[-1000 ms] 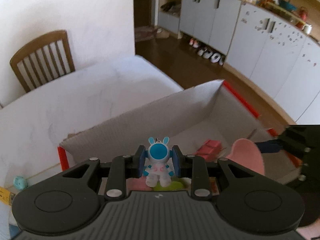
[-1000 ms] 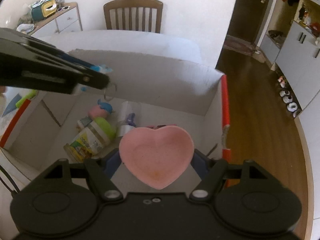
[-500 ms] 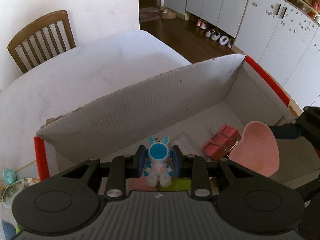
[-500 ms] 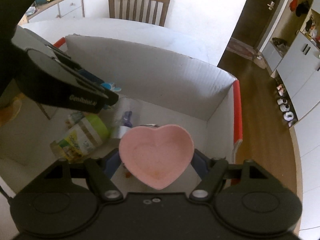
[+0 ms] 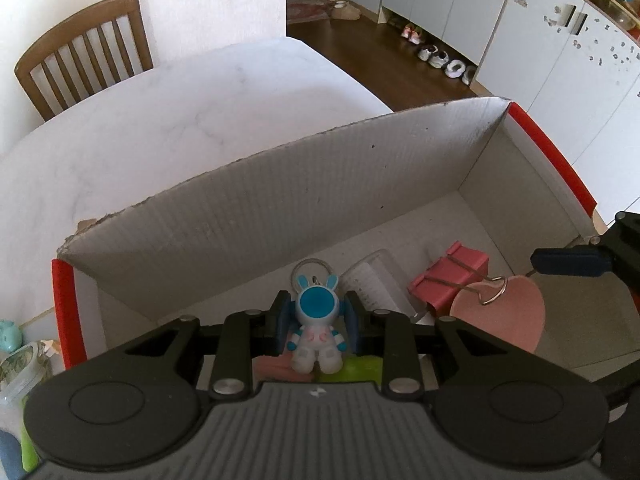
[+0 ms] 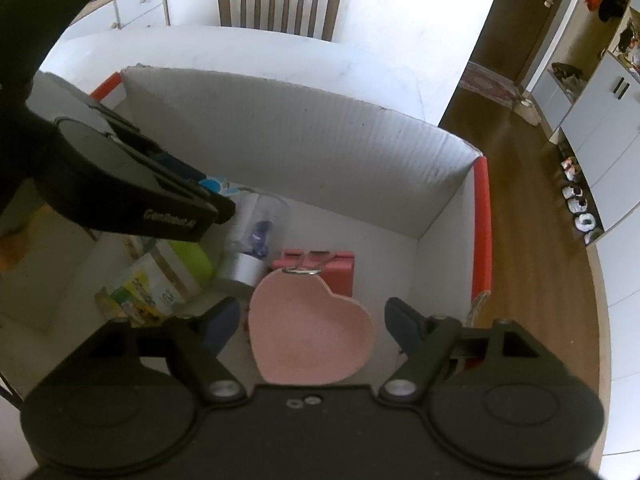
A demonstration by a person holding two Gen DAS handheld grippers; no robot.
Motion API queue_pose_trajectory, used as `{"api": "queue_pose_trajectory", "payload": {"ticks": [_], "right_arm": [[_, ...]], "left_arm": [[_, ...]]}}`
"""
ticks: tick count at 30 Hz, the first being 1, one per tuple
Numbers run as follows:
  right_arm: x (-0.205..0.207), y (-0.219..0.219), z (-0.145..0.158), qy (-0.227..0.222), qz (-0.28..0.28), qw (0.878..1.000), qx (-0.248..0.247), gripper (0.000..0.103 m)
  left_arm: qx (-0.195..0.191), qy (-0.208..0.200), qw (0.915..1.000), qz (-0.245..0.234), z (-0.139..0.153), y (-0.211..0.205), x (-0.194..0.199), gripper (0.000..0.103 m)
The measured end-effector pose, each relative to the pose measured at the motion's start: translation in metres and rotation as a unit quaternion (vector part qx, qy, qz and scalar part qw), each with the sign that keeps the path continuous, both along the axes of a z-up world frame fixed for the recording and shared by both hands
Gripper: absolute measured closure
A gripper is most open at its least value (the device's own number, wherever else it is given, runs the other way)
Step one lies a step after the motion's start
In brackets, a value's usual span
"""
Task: Organize rigid objects
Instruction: 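Lower and release the keychain with the left gripper while the right releases the dish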
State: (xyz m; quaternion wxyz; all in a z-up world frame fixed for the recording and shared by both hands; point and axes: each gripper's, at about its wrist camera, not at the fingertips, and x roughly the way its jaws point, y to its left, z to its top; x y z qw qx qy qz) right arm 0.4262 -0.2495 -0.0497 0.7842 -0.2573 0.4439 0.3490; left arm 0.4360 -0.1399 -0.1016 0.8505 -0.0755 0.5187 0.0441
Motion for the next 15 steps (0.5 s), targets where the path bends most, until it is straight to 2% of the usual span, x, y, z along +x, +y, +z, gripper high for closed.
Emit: {"api": "queue_pose_trajectory", "payload": {"ticks": [15], "right_arm": [[-0.01,-0.025,0.032,0.015,-0.011,0.998,0.063,0.02]], "left_arm": [[-0.015,-0.018,0.9997,-0.006,0.02,-0.004,-0.024,0.072]]}}
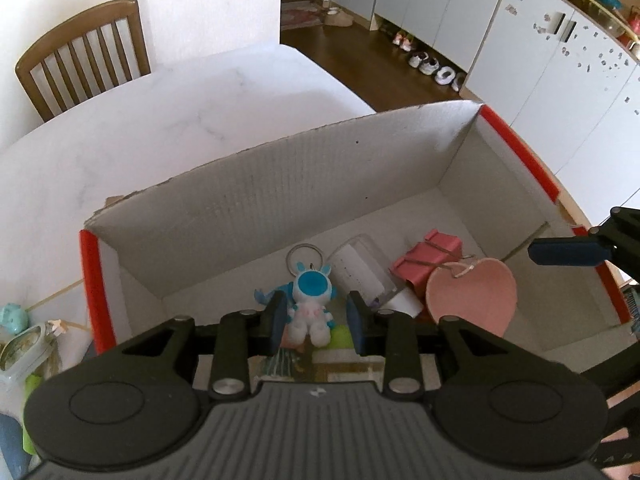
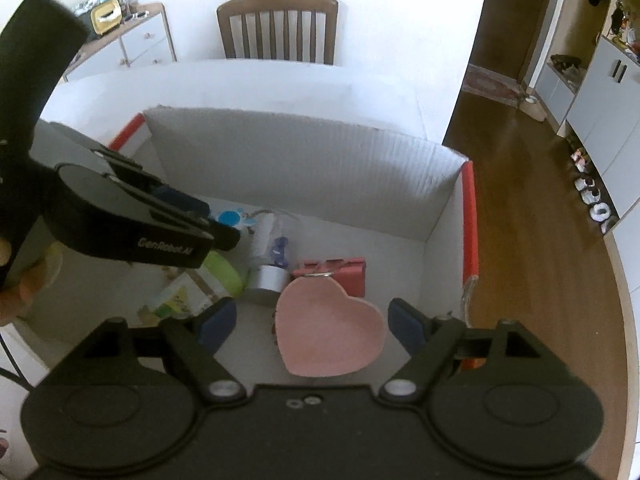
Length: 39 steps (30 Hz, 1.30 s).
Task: Organize rigid objects
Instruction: 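Lower and release the keychain with the left gripper while the right releases the dish, then withdraw both grippers from the box toward the table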
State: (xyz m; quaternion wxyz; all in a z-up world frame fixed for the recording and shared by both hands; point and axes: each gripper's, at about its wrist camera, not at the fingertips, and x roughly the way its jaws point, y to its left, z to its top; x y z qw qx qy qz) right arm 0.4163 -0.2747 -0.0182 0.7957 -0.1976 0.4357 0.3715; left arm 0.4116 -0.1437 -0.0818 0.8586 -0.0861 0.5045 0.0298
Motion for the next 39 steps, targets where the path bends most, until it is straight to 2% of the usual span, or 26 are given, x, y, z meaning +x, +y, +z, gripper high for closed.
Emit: {"api": "queue_pose_trajectory", "payload": {"ticks": [13,22,23,24,26,35,39], "right_arm": [[-0.028,-0.011,0.037,-0.012,-0.007,0.999,0.049,0.017],[-0.05,-0.017,0.055,-0.024,-0.024,0.997,0.071,0.012],[-0.053,-0.017,0.057,-0.025,-0.026,0.996,0.076,0.011],[-0.055,-0.019,0.06,-0.025,-0.027,0.996,0.081,0.011],[-0.061,-0.019,0.064,-0.026,-0.031,0.995,0.091,0.008],[-0.098,-0.005,0.081,-0.049,-0.022,0.99,0.128,0.002],[-0.115,0.007,0.086,-0.048,-0.025,0.987,0.148,0.0]], "left_arm": [[-0.01,-0.068,0.9975,-0.016,0.045,-0.002,-0.052,0.072],[-0.015,-0.104,0.9944,0.001,0.067,0.017,-0.096,0.071],[-0.015,-0.108,0.994,0.003,0.07,0.02,-0.101,0.063],[-0.016,-0.113,0.9935,0.005,0.071,0.021,-0.106,0.046],[-0.012,-0.133,0.9909,0.014,0.078,0.026,-0.12,0.03],[-0.018,-0.165,0.9856,0.034,0.093,0.055,-0.174,0.03],[-0.011,-0.169,0.9847,0.041,0.093,0.073,-0.197,0.025]]}}
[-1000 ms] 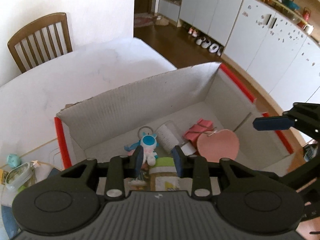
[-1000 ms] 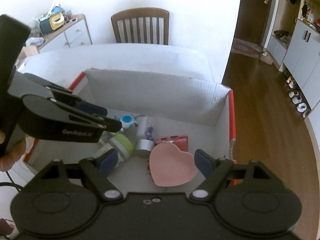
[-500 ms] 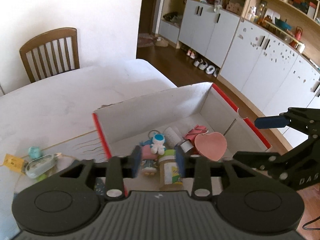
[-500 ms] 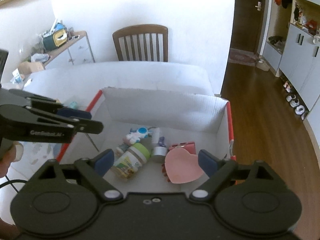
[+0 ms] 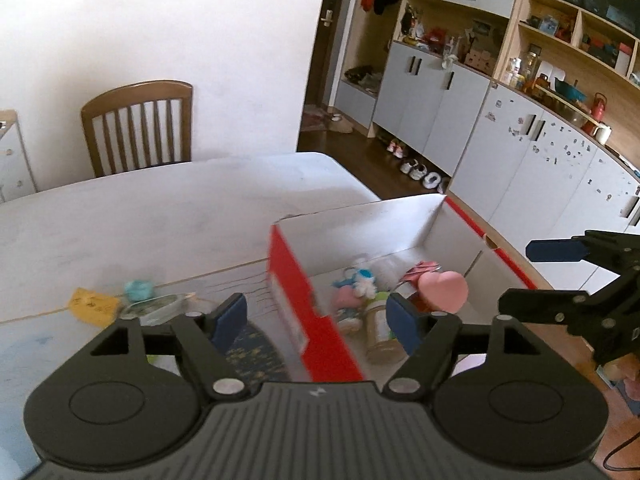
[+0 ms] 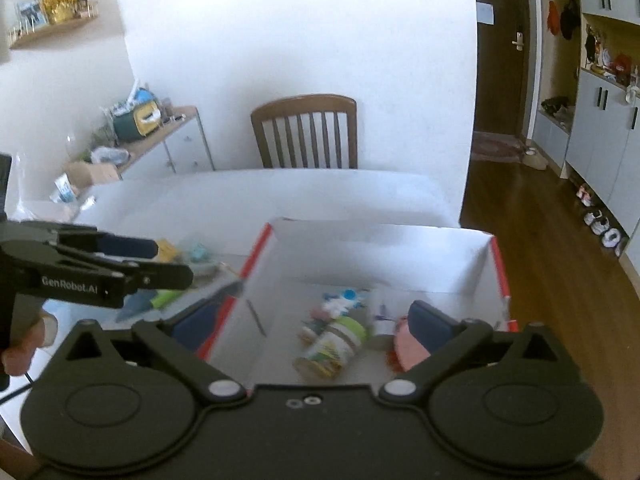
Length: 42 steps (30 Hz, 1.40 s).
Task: Organize rigid objects
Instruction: 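Withdraw both grippers from the box toward the table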
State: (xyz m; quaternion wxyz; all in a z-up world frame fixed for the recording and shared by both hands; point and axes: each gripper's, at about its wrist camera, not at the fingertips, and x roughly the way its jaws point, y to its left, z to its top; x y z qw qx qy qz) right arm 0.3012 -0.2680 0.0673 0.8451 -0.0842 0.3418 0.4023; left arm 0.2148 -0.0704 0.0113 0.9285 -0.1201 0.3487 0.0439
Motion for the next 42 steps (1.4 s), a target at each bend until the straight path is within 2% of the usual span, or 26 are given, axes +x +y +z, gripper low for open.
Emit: {"api": "queue_pose_trajectory", "payload": {"ticks": [6,8,17,19,21,23,29,35,42], "right_arm": [[-0.028,0.032,0.002,-0.002,0.001,1.0,0.007,0.0],[-0.037,0.045,0.0,-0.001,0.002,1.0,0.004,0.0],[-0.068,0.102,-0.014,0.013,-0.005,1.0,-0.006,0.0],[-0.075,0.116,-0.017,0.015,-0.004,1.0,-0.008,0.0],[-0.081,0.128,-0.02,0.015,-0.004,1.0,-0.011,0.0],[-0.084,0.14,-0.024,0.019,-0.004,1.0,-0.015,0.0],[-0.092,0.176,-0.033,0.021,0.008,0.999,-0.031,0.0],[-0.091,0.207,-0.049,0.02,0.009,0.998,-0.053,0.0],[-0.087,0.238,-0.074,0.035,0.033,0.995,-0.089,0.0]], "left_arm": [[-0.005,-0.005,0.9999,0.008,-0.002,0.031,-0.027,0.024],[-0.005,-0.006,0.9999,0.008,-0.004,0.043,-0.036,0.02],[-0.029,-0.005,0.9995,0.008,-0.014,0.098,-0.06,0.017],[-0.036,-0.004,0.9993,0.012,-0.018,0.112,-0.063,0.013],[-0.042,-0.003,0.999,0.017,-0.022,0.124,-0.065,0.003],[-0.051,-0.005,0.9985,0.017,-0.027,0.137,-0.067,0.0],[-0.03,-0.002,0.9989,0.036,-0.047,0.165,-0.062,0.0],[-0.005,0.021,0.9985,0.051,-0.074,0.192,-0.044,0.0],[-0.024,0.042,0.9976,0.05,-0.108,0.214,-0.019,0.0]]}}
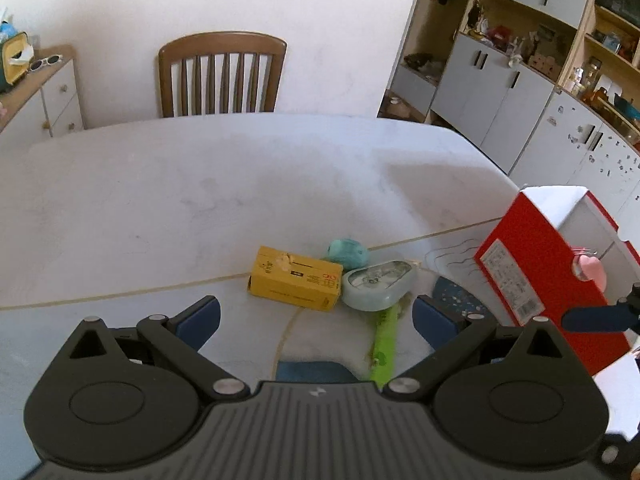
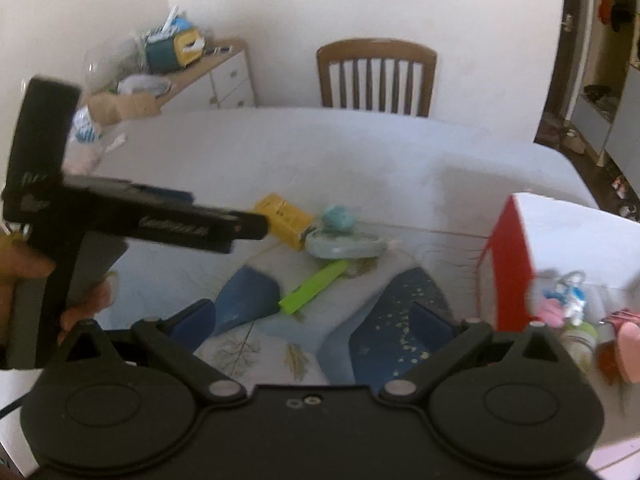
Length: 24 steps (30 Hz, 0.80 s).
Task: Organize rigid objects
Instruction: 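Withdraw both grippers from the box toward the table, then grasp the yellow box with the left gripper while the right grasps the lime highlighter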
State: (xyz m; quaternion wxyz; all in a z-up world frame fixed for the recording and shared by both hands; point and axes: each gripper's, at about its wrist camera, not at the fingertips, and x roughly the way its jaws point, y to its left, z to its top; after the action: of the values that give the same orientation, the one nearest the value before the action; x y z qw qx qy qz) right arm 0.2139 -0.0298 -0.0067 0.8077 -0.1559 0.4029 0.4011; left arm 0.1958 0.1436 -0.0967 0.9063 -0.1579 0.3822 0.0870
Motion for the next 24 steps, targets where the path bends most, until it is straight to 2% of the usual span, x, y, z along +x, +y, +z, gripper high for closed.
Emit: {"api": "queue_pose_trajectory", "payload": {"ticks": [12,18,24], "right_arm": [[0.015,0.041,-0.038,0.003,-0.011,0.999,-0.044,0.004],[0.025,0.061,-0.054,0.005,-0.027,0.998,-0.059,0.007],[0.038,0.071,-0.064,0.012,-0.04,0.997,-0.062,0.015]], "left_arm": [[0.06,0.014,0.9981,0.006,-0.031,0.004,0.032,0.0],[0.064,0.019,0.9978,0.0,-0.042,0.009,0.042,0.0],[0.072,0.013,0.9973,-0.001,-0.045,0.008,0.049,0.0]]}}
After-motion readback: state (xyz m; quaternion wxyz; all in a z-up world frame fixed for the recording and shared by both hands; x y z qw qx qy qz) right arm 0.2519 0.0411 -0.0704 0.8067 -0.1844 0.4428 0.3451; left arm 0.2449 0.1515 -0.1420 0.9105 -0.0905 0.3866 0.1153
